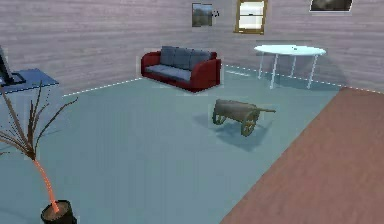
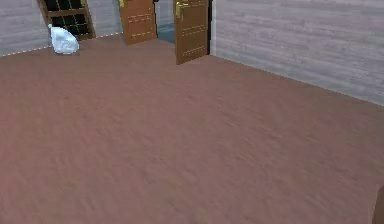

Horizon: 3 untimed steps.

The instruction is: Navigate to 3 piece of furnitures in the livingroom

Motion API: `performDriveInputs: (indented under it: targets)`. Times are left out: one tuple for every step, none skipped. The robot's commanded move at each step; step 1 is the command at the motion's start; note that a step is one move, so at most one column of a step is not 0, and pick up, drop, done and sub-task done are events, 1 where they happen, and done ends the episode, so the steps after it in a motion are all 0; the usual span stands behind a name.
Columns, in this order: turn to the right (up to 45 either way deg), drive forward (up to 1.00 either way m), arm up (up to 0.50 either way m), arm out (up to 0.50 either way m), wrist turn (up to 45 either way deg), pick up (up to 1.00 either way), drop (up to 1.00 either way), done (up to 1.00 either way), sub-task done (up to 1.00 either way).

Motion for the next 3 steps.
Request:
performDriveInputs:
  targets:
    - [0.0, 1.00, 0.00, 0.00, 0.0, 0.00, 0.00, 0.00, 0.00]
    - [-3.0, 0.00, 0.00, 0.00, 0.0, 0.00, 0.00, 0.00, 0.00]
    - [0.0, 0.70, 0.00, 0.00, 0.0, 0.00, 0.00, 0.00, 0.00]
